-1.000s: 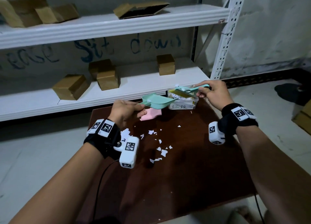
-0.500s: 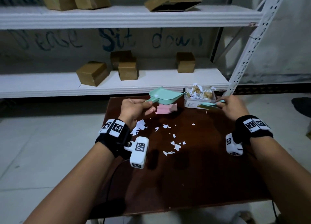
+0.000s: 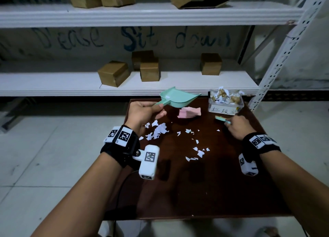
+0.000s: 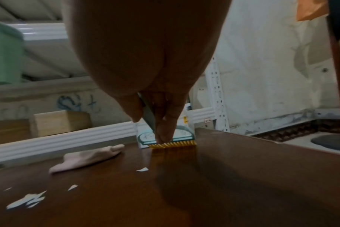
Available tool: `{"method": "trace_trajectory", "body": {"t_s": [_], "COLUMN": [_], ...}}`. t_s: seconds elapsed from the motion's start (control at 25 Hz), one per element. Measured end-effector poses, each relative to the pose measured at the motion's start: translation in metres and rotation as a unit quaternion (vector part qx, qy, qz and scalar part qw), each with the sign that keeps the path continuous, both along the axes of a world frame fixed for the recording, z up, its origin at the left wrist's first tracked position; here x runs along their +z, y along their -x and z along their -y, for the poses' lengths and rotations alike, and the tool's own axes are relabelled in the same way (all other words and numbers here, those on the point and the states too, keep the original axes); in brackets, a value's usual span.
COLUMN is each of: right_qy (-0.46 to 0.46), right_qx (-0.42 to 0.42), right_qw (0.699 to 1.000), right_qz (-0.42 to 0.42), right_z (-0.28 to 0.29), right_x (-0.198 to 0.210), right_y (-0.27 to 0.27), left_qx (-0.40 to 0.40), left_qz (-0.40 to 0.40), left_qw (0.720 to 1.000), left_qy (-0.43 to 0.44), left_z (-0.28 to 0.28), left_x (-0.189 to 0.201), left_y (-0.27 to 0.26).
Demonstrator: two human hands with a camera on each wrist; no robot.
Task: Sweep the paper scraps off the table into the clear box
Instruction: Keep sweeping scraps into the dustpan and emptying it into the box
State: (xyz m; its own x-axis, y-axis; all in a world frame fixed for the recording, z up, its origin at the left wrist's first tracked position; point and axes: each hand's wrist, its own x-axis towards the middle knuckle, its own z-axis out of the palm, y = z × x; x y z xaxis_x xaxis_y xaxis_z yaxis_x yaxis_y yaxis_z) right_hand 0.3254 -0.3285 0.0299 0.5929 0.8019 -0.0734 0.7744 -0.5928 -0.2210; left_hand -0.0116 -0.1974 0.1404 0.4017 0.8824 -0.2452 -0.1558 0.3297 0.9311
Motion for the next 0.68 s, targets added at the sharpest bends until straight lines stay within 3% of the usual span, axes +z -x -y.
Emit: {"method": "trace_trajectory", "body": {"t_s": [0.32, 0.48, 0.68], "right_qy": [0.093, 0.024, -0.072], "right_qx": [0.145, 0.169, 0.160], "right_qw": [0.985, 0.985, 0.985], "right_qz": [0.002, -0.031, 0.003], "right_z": [0.049, 0.068, 0.062], "right_x": [0.024, 0.034, 0.044], "right_y": [0.079, 0.088, 0.082], "left_qx": [0.007, 0.012, 0.023], "left_qz": [-0.014, -0.006, 0.004], "left_qw": [1.000, 0.999, 0.999], "left_qy": [-0.027, -0.029, -0.027], "left_z": [-0.009, -0.007, -0.002], "left_x": [0.007, 0.009, 0.010], "left_y": [0.029, 0.043, 0.052]}}
